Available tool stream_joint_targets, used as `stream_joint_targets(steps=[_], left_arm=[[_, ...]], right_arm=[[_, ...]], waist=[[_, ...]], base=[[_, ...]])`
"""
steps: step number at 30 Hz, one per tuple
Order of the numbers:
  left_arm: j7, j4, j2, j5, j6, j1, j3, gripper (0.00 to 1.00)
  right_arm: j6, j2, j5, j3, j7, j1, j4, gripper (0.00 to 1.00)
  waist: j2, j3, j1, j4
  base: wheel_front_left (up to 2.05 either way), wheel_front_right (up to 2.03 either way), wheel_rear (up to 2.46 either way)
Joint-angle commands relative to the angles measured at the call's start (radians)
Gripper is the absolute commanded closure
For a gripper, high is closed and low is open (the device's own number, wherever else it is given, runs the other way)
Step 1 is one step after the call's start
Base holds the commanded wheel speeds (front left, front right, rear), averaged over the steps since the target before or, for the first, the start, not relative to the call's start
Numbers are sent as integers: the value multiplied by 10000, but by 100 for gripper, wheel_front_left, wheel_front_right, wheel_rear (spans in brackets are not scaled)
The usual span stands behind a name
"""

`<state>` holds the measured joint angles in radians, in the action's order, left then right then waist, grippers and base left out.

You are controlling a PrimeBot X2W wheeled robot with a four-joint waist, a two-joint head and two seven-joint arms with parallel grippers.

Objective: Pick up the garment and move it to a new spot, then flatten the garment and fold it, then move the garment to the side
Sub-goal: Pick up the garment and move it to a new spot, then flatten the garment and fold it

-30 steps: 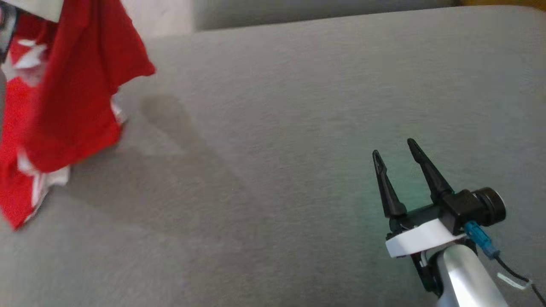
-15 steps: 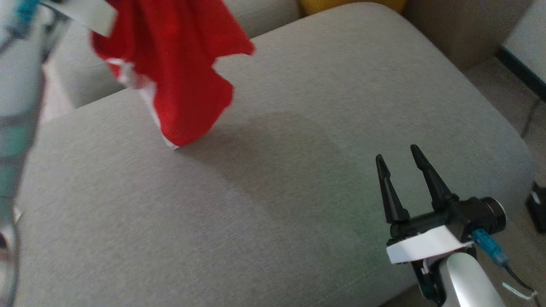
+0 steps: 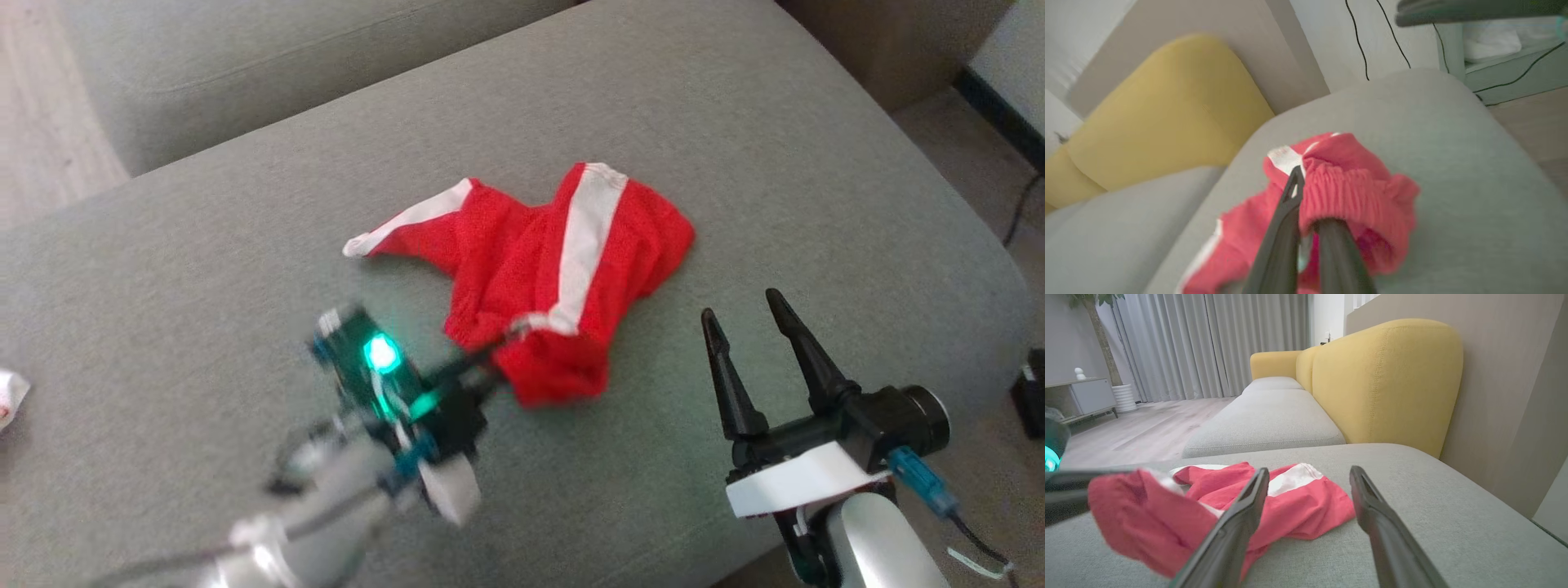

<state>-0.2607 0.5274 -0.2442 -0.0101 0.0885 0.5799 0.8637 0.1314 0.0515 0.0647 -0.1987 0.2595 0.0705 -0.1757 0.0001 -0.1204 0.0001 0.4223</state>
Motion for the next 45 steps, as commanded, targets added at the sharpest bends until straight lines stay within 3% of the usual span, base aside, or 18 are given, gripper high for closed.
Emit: stream_joint_targets(steps=[1, 2, 9, 18, 25, 31, 36, 45], left_arm=[[-11, -137, 89, 289, -179, 56, -303, 81], [-11, -88, 259, 379, -261, -250, -238, 0], [-11, -91, 897, 1078, -1141, -2029, -541, 0], [-11, -808, 734, 1742, -1874, -4009, -1425, 0], [-11, -2248, 700, 2561, -2574, -5573, -3289, 0], [-11, -3858, 1071, 2317, -3171, -6815, -4993, 0], [-11, -4693, 1427, 1782, -3105, -7456, -5731, 0], [-11, -4528, 1728, 1161, -2577, -7794, -6251, 0]], right_arm=[[-7, -12, 17, -237, 23, 261, 250, 0], [-7, -12, -14, -219, 23, 244, 221, 0], [-7, -12, -169, -8, 23, -114, -38, 0], [-7, -12, -339, 636, 23, -767, -187, 0], [-7, -12, -280, 1175, 23, -1362, -317, 0], [-7, -12, -55, 1291, 23, -1887, -330, 0], [-7, -12, 41, 1343, 23, -2304, -403, 0], [-7, -12, 116, 1225, 23, -2409, -551, 0]], waist=[[-1, 31, -1, -232], [-1, 61, -1, -345], [-1, 610, -1, -1364], [-1, 1419, -1, -2976], [-1, 2030, -1, -4096], [-1, 2469, -1, -4448], [-1, 2649, -1, -4497], [-1, 2671, -1, -4266]], base=[[0, 0, 0], [0, 0, 0], [0, 0, 0], [0, 0, 0], [0, 0, 0], [0, 0, 0], [0, 0, 0], [0, 0, 0]])
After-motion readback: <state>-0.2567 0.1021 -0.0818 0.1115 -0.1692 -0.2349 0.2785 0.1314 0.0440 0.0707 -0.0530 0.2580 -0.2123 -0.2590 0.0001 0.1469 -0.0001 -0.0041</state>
